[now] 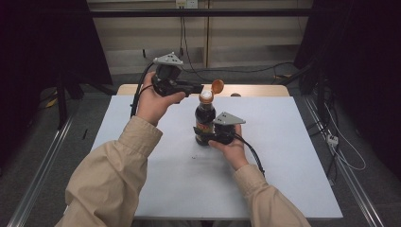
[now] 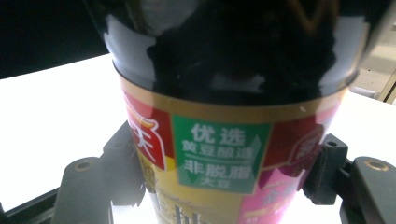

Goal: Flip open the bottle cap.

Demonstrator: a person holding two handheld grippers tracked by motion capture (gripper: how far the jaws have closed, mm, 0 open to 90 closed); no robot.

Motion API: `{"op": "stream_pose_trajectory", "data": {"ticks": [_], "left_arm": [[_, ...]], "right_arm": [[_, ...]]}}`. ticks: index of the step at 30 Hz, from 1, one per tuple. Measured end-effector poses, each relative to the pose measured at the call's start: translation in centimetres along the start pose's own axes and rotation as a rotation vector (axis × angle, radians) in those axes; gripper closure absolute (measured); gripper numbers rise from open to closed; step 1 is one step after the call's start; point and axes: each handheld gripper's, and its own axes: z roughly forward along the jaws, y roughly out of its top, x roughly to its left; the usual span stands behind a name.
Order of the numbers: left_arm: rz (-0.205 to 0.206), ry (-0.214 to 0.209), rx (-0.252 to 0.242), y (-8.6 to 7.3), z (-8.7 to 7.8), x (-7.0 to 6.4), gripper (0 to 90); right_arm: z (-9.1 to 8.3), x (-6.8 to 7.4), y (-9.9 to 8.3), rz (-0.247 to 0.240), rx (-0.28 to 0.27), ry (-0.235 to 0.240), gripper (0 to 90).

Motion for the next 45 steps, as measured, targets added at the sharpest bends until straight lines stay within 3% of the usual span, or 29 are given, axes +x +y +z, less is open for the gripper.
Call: {"op": "stream_pose_trajectory", "data": {"ticks": [9,18,22,27,38,45], "left_arm": [[0.002,-0.007,0.006,-0.5,-0.1,0.1,77.6],[-0.014,0.016,0.004,-1.4,-0.2,0.4,63.5],[-0.02,0.011,-0.015,-1.7,-0.3,0.2,59.5],[0.002,0.016,-0.005,-2.1,-0.2,-0.3,56.2],[-0.018,0.021,-0.007,-3.4,-0.1,0.2,46.5],[-0.045,0.023,-0.033,-4.4,-0.1,0.5,38.2]], "right_arm": [[0.0,0.0,0.0,0.006,-0.001,-0.002,30.0],[0.0,0.0,-0.1,0.011,-0.007,-0.003,29.8],[0.0,0.1,-0.1,0.031,0.002,-0.01,29.3],[0.0,0.0,-0.2,0.065,0.012,-0.005,28.1],[-0.6,-0.1,0.3,0.077,0.049,-0.002,25.5],[-1.2,-0.3,0.8,0.098,0.038,0.011,19.5]]}}
